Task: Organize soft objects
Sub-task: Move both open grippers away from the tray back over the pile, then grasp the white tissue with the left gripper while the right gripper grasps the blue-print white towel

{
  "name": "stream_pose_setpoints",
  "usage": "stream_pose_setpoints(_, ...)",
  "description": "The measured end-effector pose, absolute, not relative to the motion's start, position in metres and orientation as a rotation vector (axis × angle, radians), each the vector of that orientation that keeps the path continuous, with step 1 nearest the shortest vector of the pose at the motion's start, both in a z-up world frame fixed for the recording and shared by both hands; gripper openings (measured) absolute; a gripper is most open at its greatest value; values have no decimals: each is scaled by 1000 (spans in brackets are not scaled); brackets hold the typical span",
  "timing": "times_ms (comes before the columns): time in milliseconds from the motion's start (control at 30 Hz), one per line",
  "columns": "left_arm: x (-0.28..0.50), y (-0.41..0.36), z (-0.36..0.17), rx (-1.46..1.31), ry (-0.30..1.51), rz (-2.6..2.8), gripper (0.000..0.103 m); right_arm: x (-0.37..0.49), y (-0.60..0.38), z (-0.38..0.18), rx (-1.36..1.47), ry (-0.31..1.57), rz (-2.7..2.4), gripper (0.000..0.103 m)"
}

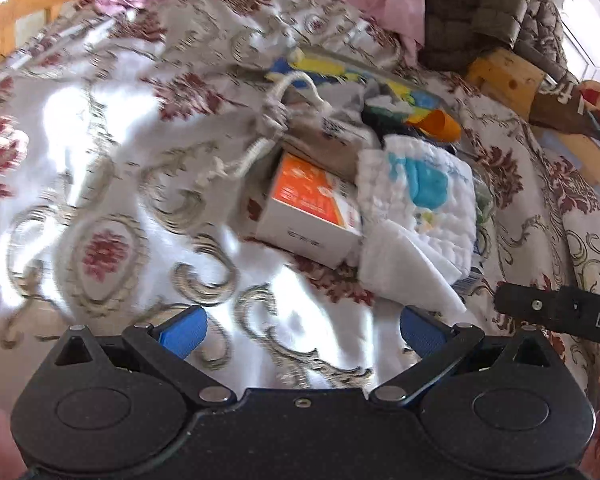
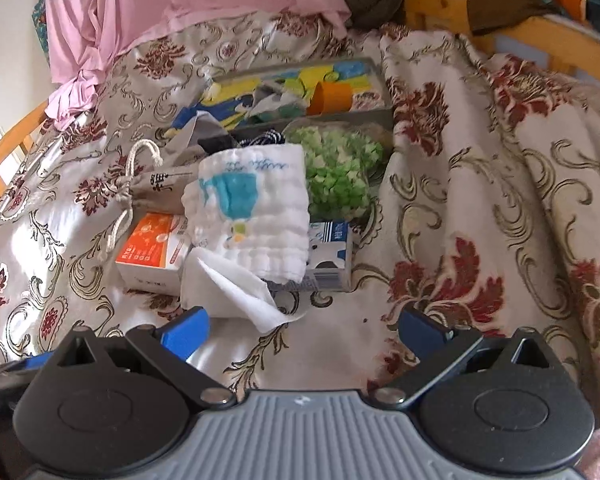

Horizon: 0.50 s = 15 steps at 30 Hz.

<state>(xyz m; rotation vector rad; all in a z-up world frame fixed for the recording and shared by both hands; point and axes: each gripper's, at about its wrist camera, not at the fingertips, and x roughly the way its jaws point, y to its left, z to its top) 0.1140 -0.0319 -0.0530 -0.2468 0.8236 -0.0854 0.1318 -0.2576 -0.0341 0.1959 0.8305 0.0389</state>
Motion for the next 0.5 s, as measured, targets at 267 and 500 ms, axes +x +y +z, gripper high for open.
stream_pose_setpoints(267, 127, -53, -69, -210, 843, -167, 102, 155, -269, -33, 233, 834, 76, 103)
stream_pose_setpoints(500, 141, -85, -80, -103, 797, -259, 102, 183, -242, -31, 7, 777, 175, 103)
